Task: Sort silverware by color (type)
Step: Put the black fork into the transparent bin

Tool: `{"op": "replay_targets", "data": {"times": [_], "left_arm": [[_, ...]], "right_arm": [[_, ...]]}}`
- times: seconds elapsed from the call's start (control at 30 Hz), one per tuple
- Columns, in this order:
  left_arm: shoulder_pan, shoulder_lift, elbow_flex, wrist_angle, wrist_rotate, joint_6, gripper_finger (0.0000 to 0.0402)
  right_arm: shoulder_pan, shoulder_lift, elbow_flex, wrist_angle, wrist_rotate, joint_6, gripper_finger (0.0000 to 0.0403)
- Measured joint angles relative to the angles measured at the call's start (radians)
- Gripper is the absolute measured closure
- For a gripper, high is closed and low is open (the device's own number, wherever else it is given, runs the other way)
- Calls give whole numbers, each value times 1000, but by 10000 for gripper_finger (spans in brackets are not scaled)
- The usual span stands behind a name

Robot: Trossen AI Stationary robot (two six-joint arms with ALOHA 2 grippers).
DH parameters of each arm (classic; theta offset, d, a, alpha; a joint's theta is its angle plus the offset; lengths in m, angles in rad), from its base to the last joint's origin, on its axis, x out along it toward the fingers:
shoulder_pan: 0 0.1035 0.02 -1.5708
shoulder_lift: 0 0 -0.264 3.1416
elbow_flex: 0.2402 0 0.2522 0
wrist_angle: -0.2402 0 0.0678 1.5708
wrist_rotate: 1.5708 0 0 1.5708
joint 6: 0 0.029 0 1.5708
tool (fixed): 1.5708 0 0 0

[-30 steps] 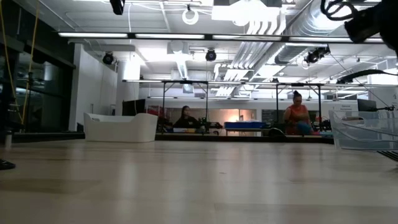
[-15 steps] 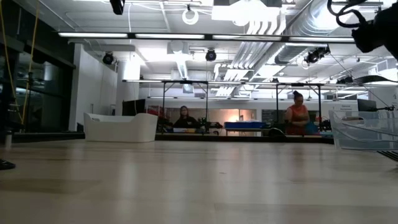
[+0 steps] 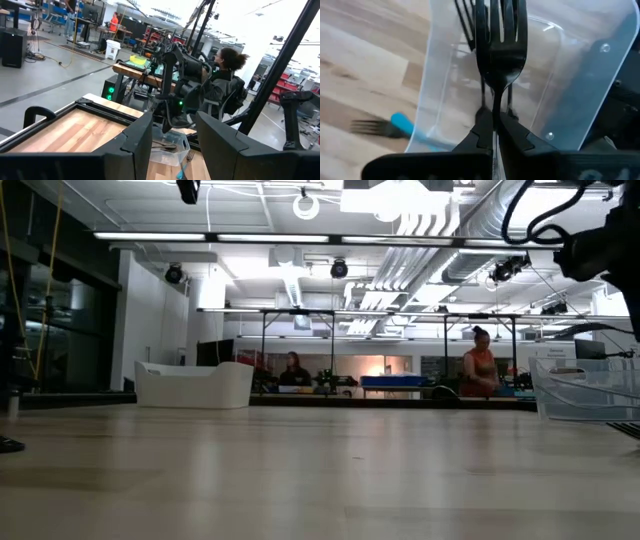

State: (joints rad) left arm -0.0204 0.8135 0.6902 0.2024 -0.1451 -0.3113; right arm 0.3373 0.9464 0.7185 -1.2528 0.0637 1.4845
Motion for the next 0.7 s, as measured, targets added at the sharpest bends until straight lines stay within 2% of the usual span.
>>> {"op": "replay_targets", "data": {"times": [0.43,0.7], "left_arm": [[0,0,0,0,0,0,262],[0,0,0,1,0,0,262]], "right_arm": [[-3,199,-8,50,33,-27,403],[-3,220,-8,48,32,-28,403]]}}
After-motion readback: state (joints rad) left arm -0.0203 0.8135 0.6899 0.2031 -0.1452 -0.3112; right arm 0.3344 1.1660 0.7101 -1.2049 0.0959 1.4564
